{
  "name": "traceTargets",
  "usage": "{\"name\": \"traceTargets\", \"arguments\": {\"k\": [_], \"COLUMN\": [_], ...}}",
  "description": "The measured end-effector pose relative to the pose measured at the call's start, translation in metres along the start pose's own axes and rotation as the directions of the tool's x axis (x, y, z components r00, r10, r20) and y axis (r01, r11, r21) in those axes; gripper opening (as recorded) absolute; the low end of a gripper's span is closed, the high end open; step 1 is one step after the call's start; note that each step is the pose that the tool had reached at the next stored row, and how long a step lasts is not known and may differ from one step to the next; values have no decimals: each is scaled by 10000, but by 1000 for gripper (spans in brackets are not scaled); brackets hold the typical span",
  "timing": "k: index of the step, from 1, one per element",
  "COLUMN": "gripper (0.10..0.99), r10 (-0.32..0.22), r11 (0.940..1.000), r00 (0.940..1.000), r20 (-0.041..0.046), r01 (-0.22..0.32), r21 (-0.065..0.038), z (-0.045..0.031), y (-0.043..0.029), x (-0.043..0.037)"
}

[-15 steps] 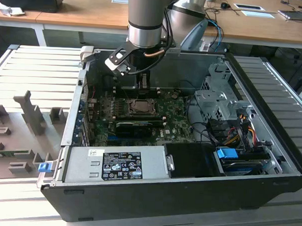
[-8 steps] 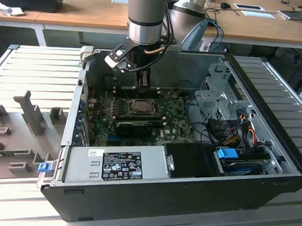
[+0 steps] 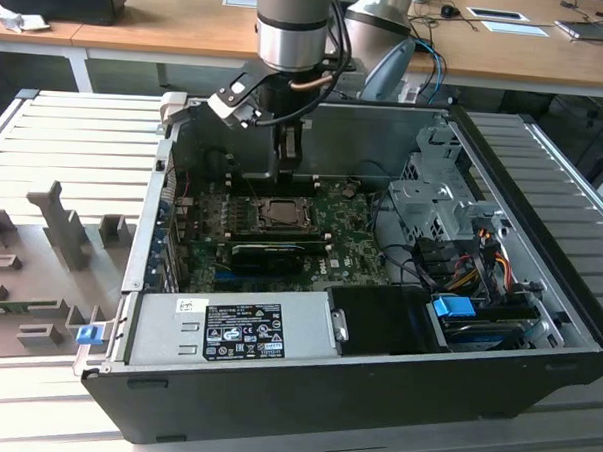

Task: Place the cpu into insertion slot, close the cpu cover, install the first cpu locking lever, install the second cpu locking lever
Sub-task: 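Install the first cpu locking lever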

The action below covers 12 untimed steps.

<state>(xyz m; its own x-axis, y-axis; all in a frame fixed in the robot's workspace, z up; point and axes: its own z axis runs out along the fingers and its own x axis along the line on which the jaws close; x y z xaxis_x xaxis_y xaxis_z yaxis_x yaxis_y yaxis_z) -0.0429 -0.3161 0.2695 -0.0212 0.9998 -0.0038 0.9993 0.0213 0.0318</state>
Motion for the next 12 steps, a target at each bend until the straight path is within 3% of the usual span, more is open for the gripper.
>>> {"name": "traceTargets", "arguments": {"k": [6,10,12], "gripper": [106,106,106], "r10": [-3,-14,-498], "r11": [10000,10000,9988], "r00": [10000,10000,9988], "r20": [27,27,17], "r01": [3,14,498], "r21": [2,-12,-13], "z": [-194,-202,-203], "y": [7,7,6], "x": [0,-1,-3]}}
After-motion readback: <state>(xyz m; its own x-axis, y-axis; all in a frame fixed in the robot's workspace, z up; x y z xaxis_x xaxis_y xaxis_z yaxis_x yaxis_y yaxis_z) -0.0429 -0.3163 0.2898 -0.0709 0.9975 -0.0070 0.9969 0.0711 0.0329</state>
